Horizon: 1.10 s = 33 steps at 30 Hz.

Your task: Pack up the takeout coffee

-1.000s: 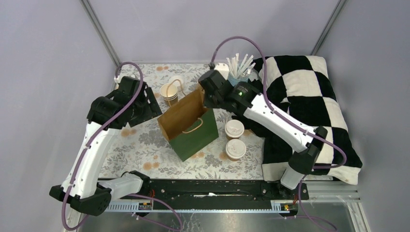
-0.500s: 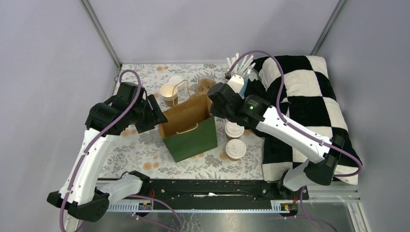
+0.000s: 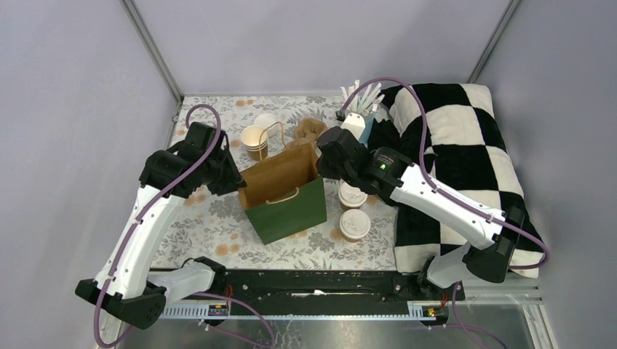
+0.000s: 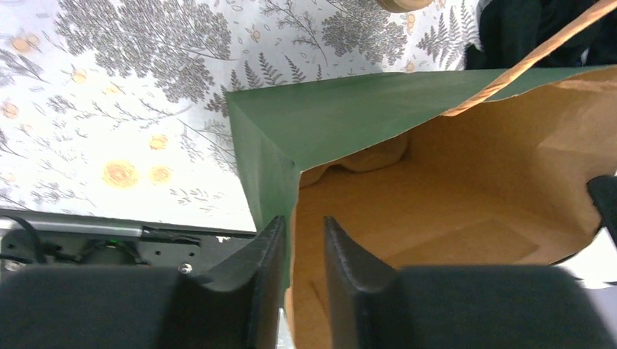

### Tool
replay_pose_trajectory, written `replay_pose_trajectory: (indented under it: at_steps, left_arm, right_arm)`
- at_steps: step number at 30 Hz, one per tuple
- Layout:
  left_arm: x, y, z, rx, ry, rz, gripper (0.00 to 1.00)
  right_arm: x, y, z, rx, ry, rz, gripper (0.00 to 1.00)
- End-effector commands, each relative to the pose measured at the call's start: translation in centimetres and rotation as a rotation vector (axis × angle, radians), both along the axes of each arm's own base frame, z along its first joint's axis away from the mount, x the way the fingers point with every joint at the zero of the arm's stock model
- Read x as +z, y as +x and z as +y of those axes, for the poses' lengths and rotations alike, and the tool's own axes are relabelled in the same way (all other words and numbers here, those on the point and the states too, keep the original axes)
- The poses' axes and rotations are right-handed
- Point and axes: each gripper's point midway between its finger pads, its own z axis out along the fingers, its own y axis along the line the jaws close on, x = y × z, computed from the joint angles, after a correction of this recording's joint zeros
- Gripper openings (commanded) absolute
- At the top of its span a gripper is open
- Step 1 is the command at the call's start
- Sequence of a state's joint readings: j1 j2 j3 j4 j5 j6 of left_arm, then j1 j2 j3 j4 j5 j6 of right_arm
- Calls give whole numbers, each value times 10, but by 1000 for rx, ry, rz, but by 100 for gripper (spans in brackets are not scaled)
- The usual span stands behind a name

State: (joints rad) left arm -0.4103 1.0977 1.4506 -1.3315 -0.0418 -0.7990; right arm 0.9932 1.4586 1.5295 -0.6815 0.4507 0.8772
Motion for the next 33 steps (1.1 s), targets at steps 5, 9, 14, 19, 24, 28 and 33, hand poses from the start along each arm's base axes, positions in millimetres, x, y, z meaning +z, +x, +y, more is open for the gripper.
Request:
replay_pose_trajectory:
  at_steps: [5, 9, 14, 19, 24, 28, 33]
  left_arm:
    - [16, 33, 9, -13, 90, -133, 4]
    - [26, 46, 20, -18, 172, -183, 0]
    - [31, 52, 29, -35, 244, -223, 0]
    - [26, 50, 30, -46, 252, -217, 0]
    - [17, 49, 32, -40, 265, -192, 0]
    - [17, 51, 32, -35, 267, -195, 3]
    - [15, 54, 34, -40, 289, -181, 3]
  right_arm:
    - [22, -12, 9, 108, 35, -32, 20]
    - [20, -21, 6, 176, -4, -31, 20]
    - [20, -29, -9, 186, -52, -31, 22]
    - [23, -35, -28, 261, -173, -65, 53]
    - [43, -45, -74, 364, -405, -114, 83]
    - [25, -56, -123, 351, -515, 18, 93]
    - [-40, -98, -120, 466, -364, 352, 99]
